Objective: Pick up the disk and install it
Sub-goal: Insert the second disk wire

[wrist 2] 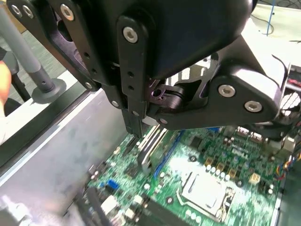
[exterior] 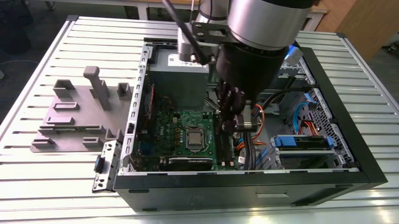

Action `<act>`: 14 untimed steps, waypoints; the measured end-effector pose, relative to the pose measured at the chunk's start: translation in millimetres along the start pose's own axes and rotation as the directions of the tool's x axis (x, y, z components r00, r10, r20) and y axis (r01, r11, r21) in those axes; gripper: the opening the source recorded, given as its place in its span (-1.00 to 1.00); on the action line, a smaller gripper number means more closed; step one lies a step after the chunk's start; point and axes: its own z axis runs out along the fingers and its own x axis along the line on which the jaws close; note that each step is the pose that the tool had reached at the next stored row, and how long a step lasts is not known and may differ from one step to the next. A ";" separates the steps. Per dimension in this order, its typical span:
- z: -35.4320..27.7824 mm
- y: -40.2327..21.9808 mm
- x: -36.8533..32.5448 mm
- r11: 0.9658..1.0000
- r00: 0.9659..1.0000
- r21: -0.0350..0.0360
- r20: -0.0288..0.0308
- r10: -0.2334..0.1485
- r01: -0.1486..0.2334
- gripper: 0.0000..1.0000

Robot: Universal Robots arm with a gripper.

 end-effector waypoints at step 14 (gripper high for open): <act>-6.5 -27.9 1.3 1.000 1.000 0.000 0.000 0.000 0.000 -0.79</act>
